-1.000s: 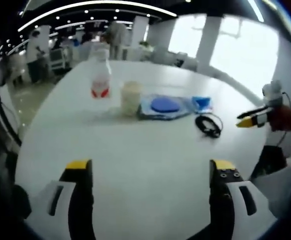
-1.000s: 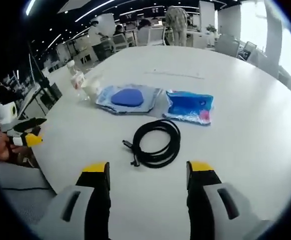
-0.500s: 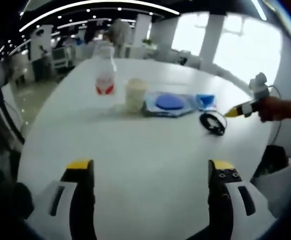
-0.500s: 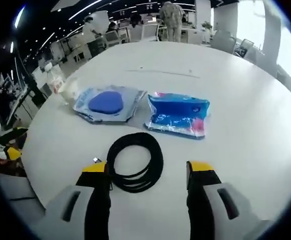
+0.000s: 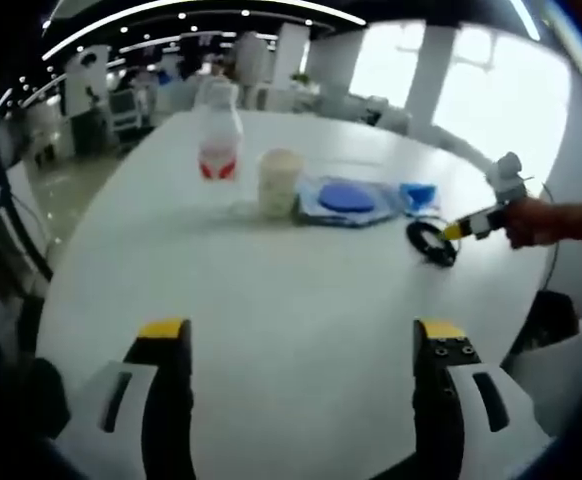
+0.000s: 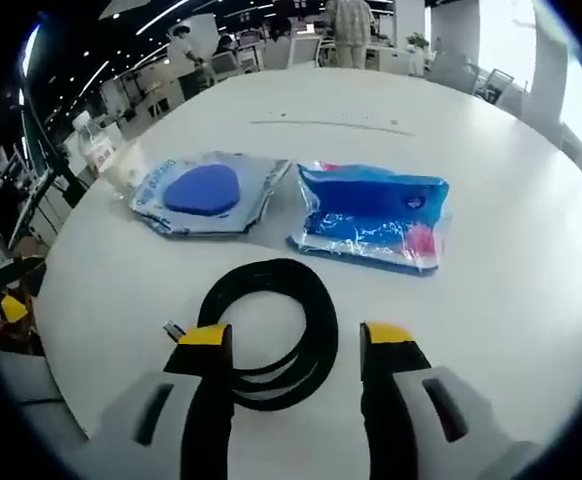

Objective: Arrange the tabletop items into an orderly group along one side of the table until the central work area is clear of visible clutter.

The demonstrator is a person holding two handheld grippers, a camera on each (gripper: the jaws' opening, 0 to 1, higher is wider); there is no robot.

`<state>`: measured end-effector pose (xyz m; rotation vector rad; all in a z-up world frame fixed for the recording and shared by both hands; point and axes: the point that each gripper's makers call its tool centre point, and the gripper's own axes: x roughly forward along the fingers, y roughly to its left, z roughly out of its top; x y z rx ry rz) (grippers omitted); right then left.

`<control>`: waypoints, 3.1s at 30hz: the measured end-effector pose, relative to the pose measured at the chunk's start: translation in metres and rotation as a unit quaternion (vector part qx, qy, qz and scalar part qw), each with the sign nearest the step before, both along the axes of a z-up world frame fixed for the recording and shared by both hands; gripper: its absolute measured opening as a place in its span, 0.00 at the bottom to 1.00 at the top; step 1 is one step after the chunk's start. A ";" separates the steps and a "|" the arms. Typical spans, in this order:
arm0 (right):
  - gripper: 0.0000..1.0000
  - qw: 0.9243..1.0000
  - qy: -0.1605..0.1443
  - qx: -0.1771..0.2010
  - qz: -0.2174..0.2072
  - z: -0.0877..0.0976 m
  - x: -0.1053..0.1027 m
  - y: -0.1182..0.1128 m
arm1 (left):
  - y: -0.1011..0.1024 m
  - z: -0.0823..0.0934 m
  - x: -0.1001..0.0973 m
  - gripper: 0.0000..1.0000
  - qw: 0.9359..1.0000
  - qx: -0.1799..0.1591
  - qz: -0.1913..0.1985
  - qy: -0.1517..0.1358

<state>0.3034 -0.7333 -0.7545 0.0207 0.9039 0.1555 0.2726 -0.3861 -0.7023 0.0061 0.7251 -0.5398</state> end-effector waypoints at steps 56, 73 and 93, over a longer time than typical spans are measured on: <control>0.24 0.999 0.031 -0.018 0.039 0.000 0.010 0.019 | -0.002 -0.005 -0.001 0.81 1.000 0.000 0.000 0.013; 0.52 1.000 0.015 0.006 0.008 0.022 -0.003 0.023 | -0.010 0.002 -0.002 0.82 1.000 -0.012 -0.012 0.006; 0.70 0.994 -0.045 0.094 -0.028 0.061 -0.041 0.047 | -0.038 0.008 -0.012 0.85 0.998 -0.018 -0.066 -0.005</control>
